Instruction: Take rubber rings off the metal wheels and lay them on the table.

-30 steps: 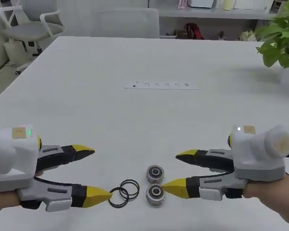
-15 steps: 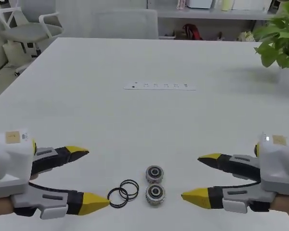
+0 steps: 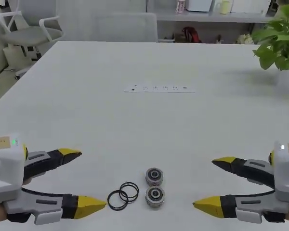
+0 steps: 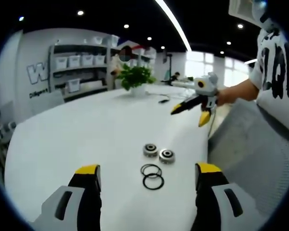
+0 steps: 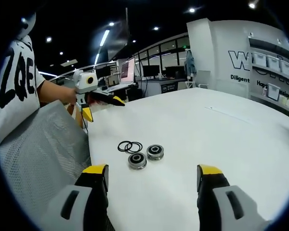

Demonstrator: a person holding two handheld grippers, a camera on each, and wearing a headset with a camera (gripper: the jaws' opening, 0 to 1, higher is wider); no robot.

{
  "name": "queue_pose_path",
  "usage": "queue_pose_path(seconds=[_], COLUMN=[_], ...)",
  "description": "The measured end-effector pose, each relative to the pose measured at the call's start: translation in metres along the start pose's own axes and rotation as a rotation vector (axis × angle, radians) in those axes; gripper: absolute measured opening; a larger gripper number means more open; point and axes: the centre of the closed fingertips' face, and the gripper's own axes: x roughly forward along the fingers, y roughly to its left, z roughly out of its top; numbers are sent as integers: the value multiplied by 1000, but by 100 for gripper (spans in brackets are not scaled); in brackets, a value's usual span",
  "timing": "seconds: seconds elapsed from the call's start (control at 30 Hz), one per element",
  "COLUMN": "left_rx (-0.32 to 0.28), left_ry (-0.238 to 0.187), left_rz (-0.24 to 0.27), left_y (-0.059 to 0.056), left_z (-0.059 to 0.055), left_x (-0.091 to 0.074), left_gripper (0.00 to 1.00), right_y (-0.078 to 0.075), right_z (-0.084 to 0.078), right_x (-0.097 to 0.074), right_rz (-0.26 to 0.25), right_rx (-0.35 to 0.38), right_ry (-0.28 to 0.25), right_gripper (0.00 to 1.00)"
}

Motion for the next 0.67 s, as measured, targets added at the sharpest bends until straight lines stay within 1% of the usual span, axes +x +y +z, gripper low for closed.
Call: queue_pose_path(seconds=[0.33, 0.67], left_rx=[2, 3], left_ry=[7, 2], left_rz=[2, 9], left_y=[-2, -2], left_z=[-2, 0], left_x=[-1, -4], left_gripper=[82, 81], right_y=[-1, -4], right_z=[-7, -8], right_x=[-4, -8], right_rz=[-10, -23], right_rx=[-6, -1], right_ry=[18, 10], right_gripper=[74, 75])
